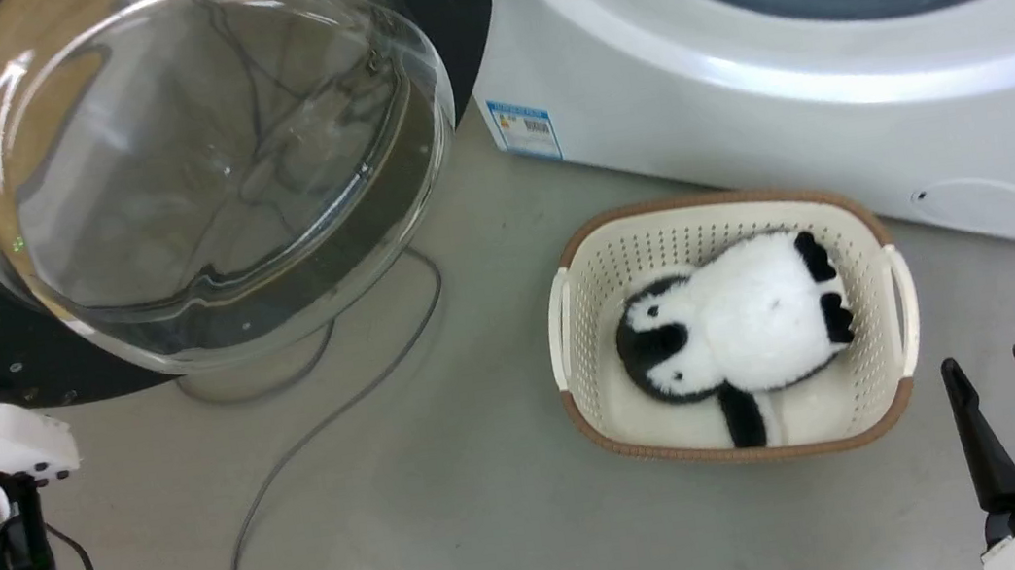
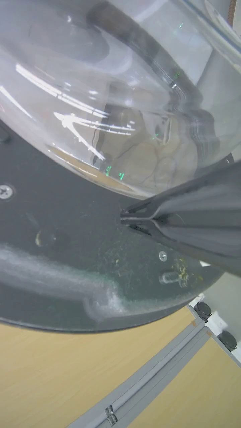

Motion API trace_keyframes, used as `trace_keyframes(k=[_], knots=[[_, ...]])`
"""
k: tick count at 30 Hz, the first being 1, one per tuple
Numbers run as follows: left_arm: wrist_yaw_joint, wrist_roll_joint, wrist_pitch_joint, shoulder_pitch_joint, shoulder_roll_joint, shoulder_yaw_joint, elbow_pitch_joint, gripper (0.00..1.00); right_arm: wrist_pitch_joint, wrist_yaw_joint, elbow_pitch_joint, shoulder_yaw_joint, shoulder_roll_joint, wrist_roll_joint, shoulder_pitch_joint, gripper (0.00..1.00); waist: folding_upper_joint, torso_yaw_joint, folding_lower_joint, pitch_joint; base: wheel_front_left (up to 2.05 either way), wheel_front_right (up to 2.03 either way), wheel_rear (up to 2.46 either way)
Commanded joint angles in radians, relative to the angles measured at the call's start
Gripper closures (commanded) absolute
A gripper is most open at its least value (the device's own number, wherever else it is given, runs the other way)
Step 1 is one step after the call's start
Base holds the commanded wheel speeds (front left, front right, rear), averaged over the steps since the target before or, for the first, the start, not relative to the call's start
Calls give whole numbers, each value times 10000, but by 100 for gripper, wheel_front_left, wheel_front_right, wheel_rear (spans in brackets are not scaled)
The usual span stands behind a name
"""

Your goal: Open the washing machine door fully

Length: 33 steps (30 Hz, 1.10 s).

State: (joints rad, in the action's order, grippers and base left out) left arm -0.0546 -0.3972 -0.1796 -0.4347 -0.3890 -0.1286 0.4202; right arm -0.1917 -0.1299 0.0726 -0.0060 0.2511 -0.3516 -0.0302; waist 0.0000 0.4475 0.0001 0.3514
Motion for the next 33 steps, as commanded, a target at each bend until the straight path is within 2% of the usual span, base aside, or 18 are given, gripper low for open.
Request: trace_keyframes(k=[1, 10, 18, 24, 33], knots=[[84, 157, -157, 44, 22, 143, -153, 100, -148, -8, 100, 4, -97, -45, 40, 0, 0, -60, -1, -417, 0, 0, 0], [294, 635, -362, 1137, 233, 934, -1726, 100, -618, -8, 180, -112, -487, -14, -42, 0, 0, -493, -1, -1849, 0, 0, 0], [412, 939, 20, 2403, 787, 2067, -3474, 100, -697, -8, -880, -506, -940, 494, -409, 0, 0, -1221, -1, -2922, 0, 0, 0], [390, 1046, 225, 3215, 1140, 2718, -4205, 100, -699, -8, -1160, -364, -1110, 754, -800, 0, 0, -1856, -1, -3336, 0, 0, 0], [165, 1082, 192, 4197, 1545, 3230, -4483, 100, -700, -8, -1255, -203, -1120, 1015, -1045, 0, 0, -2813, -1, -3560, 0, 0, 0]])
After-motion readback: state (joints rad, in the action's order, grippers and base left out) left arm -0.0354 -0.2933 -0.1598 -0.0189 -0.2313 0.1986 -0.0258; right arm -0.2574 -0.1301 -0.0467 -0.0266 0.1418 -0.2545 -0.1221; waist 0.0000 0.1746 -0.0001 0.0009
